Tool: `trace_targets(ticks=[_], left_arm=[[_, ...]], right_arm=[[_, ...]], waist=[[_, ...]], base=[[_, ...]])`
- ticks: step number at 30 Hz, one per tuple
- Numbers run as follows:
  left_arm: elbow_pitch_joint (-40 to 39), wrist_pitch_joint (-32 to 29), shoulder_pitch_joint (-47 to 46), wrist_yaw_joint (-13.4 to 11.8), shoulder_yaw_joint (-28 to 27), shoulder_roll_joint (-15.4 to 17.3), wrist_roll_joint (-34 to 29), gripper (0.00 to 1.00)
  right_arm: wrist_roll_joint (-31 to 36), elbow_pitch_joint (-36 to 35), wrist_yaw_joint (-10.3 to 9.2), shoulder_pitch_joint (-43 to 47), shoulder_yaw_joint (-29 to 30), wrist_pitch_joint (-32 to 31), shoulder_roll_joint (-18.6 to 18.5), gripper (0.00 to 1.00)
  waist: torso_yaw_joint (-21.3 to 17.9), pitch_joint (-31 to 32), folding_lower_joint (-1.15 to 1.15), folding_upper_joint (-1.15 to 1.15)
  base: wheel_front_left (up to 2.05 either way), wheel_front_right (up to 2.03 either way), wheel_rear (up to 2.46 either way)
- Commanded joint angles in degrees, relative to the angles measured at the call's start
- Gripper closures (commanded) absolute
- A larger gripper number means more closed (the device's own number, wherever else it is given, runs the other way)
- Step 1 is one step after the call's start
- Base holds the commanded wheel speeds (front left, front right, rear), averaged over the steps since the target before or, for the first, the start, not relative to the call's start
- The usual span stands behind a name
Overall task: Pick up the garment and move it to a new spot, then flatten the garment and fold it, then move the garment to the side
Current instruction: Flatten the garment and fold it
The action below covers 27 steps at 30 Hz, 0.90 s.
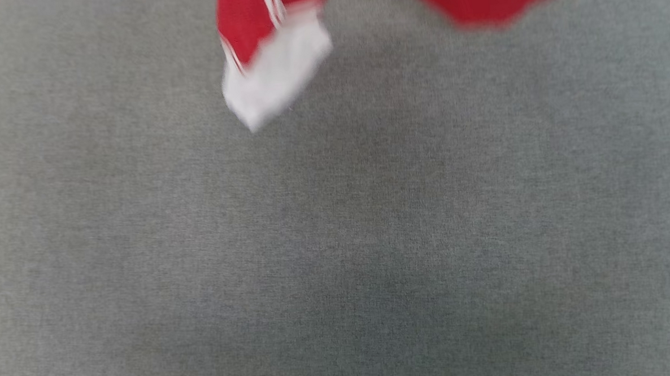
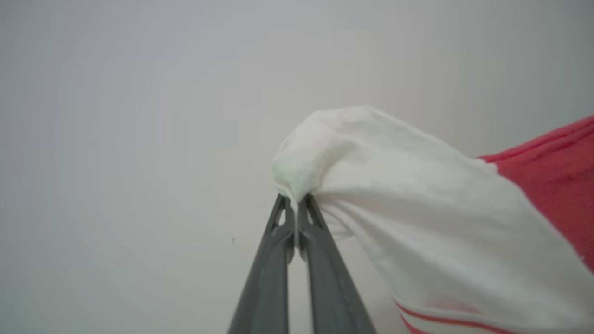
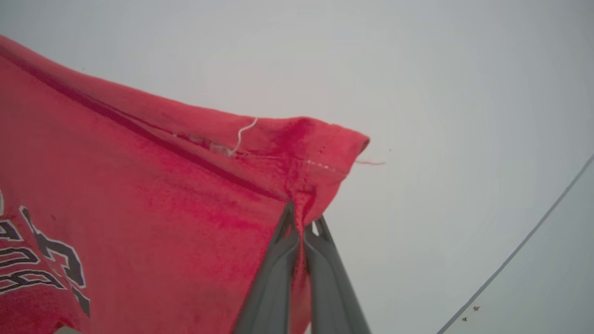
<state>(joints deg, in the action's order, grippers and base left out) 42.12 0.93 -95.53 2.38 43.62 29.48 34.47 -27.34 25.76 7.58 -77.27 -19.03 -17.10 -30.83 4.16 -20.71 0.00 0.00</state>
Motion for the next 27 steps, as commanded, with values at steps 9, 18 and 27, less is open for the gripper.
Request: trace_targets(ticks=[9,18,27], left_arm=[[3.55,14.16,-6.7,0.43,-0.93,-2.11,-5.68,1.0],[2.83,11.07,10.29,4.99,7.5,-1.96,0.74,1.0],[-9.48,1.55,26.86,5.02,15.44,4.34,17.05,1.0]], right_arm=[[11.25,13.01,-0.14,-5.66,0.76,16.38,4.97,1.0],[1.56,15.76,-0.14,4.79,-10.4,11.26,2.27,1.0],[-10.48,6.95,-0.13,20.2,-17.25,5.37,-4.26,1.0]], waist=[[0.37,-3.37,0.0,0.0],[2.18,-2.51,0.0,0.0],[3.58,-1.01,0.0,0.0]], base=[[0.0,0.0,0.0],[0.0,0.0,0.0],[0.0,0.0,0.0]])
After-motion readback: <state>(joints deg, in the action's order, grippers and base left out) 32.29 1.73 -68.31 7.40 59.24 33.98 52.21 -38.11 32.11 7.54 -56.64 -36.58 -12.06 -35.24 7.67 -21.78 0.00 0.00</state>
